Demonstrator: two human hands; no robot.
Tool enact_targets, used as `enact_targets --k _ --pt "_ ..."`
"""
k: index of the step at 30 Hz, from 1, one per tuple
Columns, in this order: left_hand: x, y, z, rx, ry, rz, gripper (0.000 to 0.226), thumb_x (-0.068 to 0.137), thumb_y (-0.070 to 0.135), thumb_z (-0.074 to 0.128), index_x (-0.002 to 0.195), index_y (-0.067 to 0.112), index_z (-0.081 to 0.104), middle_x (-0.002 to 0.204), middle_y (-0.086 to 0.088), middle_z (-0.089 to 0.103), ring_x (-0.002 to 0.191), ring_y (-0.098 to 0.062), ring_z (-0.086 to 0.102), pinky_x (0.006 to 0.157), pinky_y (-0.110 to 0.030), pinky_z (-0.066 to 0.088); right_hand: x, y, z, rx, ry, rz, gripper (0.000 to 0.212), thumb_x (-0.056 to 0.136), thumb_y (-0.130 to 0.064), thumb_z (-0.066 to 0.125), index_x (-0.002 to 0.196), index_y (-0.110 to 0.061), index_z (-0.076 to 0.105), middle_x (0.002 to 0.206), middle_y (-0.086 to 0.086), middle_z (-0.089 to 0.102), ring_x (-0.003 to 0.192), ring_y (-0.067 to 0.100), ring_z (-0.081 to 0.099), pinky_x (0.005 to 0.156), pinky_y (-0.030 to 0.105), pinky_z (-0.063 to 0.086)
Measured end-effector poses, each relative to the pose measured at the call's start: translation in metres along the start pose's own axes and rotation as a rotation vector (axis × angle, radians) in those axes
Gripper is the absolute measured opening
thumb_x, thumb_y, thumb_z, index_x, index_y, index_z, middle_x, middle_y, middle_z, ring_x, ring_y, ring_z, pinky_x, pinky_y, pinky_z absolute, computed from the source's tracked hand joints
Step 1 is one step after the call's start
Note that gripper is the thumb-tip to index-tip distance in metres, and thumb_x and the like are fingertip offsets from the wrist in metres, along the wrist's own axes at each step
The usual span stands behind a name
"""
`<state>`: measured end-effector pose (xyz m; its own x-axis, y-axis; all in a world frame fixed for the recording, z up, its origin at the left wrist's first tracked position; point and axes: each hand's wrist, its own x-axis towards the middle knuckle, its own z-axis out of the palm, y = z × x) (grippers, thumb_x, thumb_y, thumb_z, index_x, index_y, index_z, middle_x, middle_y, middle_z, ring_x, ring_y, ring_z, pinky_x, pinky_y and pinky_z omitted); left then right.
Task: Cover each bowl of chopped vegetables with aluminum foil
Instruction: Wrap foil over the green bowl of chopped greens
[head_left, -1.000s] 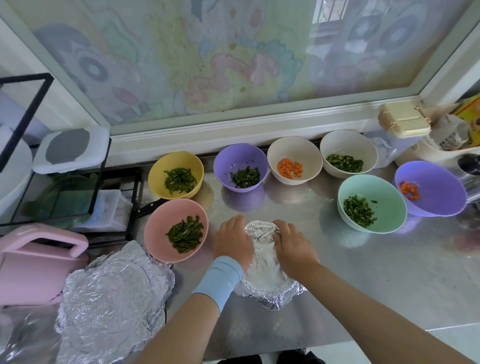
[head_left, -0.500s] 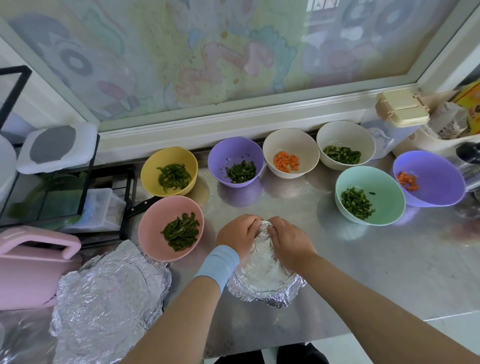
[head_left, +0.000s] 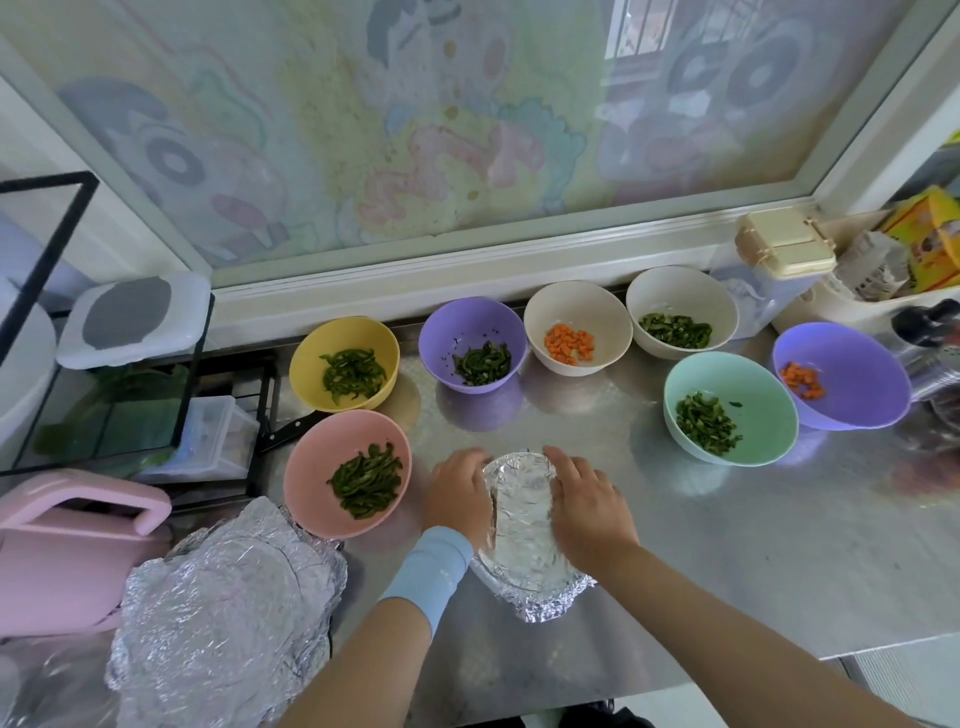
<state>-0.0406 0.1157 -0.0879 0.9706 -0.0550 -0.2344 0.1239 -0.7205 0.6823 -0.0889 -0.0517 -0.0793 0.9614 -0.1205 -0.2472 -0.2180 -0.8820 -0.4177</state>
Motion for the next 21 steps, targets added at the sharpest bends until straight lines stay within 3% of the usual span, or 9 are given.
enact_targets --k 3,5,7,10,15,21 --pt "0.007 0.013 -0.001 0.095 -0.090 0.248 0.062 0.080 -0.009 0.041 0.131 0.022 0.059 0.132 0.004 0.058 0.126 -0.014 0.046 0.111 -0.029 0.034 0.005 0.004 -0.001 -0.003 -0.007 -0.027 0.043 0.103 -0.028 0.032 0.145 -0.035 0.033 0.133 -0.003 0.052 0.114 0.028 0.052 0.098 0.041 0.039" --pt "0.009 0.017 0.004 0.111 -0.147 0.302 0.059 0.082 -0.004 0.041 0.131 0.025 0.059 0.131 0.007 0.059 0.123 -0.011 0.048 0.108 -0.028 0.037 0.005 0.006 0.000 0.012 -0.014 -0.034 0.041 0.103 -0.030 0.032 0.144 -0.036 0.035 0.132 -0.004 0.053 0.114 0.028 0.053 0.098 0.041 0.039" --pt "0.009 0.016 0.008 0.104 -0.124 0.304 0.042 0.093 0.010 0.042 0.126 0.027 0.061 0.125 0.010 0.063 0.116 -0.009 0.053 0.100 -0.027 0.043 0.004 0.006 0.002 0.048 -0.012 -0.043 0.040 0.103 -0.030 0.032 0.142 -0.035 0.038 0.130 -0.004 0.054 0.111 0.027 0.054 0.096 0.040 0.040" --pt "0.010 0.010 0.009 0.086 -0.097 0.285 0.029 0.101 0.025 0.043 0.121 0.025 0.065 0.117 0.010 0.066 0.108 -0.010 0.058 0.091 -0.025 0.044 0.004 0.004 0.004 0.077 0.005 -0.049 0.035 0.103 -0.029 0.032 0.136 -0.032 0.044 0.126 -0.004 0.056 0.107 0.027 0.056 0.091 0.037 0.042" --pt "0.008 0.011 0.007 0.068 -0.116 0.222 0.030 0.103 0.025 0.042 0.122 0.024 0.065 0.118 0.011 0.066 0.107 -0.008 0.058 0.087 -0.017 0.039 0.007 0.006 0.004 0.091 0.006 -0.066 0.031 0.103 -0.028 0.034 0.131 -0.030 0.048 0.122 -0.004 0.058 0.106 0.026 0.056 0.090 0.036 0.042" --pt "-0.002 0.014 0.004 -0.129 -0.111 -0.016 0.029 0.101 0.025 0.044 0.116 0.026 0.069 0.112 0.012 0.068 0.104 -0.008 0.060 0.086 -0.017 0.039 0.003 0.007 0.002 -0.145 0.147 -0.108 0.043 0.097 -0.031 0.030 0.138 -0.027 0.043 0.145 0.005 0.044 0.130 0.027 0.042 0.103 0.043 0.037"
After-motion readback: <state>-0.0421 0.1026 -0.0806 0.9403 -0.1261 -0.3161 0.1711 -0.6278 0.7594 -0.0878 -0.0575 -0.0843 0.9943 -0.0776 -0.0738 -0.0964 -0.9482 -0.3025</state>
